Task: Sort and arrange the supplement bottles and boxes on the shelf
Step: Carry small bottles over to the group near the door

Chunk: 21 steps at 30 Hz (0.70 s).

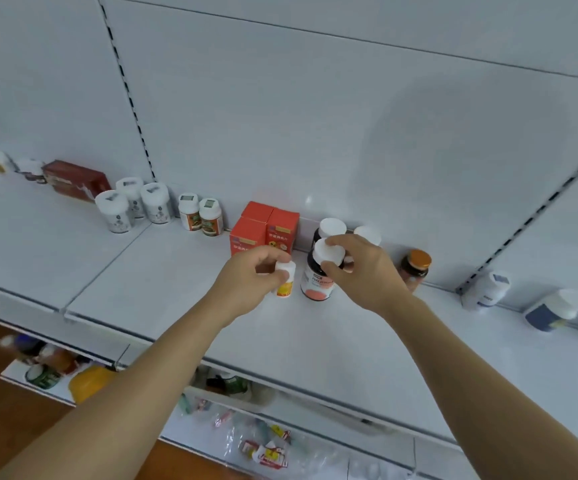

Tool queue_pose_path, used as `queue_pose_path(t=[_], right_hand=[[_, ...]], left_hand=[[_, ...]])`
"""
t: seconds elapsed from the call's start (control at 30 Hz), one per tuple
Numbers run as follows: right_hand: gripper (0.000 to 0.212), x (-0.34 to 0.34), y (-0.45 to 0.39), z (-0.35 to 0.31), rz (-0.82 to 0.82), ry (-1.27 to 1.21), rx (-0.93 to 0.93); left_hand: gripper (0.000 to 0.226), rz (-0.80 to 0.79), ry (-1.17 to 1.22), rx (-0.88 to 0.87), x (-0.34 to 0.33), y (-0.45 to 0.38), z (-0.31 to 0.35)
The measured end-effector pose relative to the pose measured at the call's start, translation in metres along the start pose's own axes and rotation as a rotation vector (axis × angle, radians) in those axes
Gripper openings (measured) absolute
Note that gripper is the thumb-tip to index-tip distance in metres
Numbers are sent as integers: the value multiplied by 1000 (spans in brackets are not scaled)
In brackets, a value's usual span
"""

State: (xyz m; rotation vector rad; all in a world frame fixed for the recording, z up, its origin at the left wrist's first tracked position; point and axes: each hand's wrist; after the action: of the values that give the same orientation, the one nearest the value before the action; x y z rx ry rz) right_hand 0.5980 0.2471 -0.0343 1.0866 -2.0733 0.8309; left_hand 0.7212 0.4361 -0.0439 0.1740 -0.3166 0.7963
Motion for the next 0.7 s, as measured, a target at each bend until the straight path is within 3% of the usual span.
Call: queue_pose_path(t=[0.27, 0.7], right_hand=[[38, -26, 5, -2, 57, 99, -33], [34, -33, -1, 0, 125, 197, 45]], left_hand=[[24, -95, -8, -68, 24, -3, -15], [27, -97, -41, -76, 30, -10, -14]])
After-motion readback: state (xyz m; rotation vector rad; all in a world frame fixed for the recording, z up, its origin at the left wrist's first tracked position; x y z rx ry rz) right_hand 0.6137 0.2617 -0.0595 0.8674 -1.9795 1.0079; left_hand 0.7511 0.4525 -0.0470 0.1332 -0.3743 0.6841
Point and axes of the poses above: each hand's wrist, its own y-axis away from the middle knuckle, its own x-axis out of the back of the hand, z = x × y, and after that the axes turned 1 degree about -y, right-handed
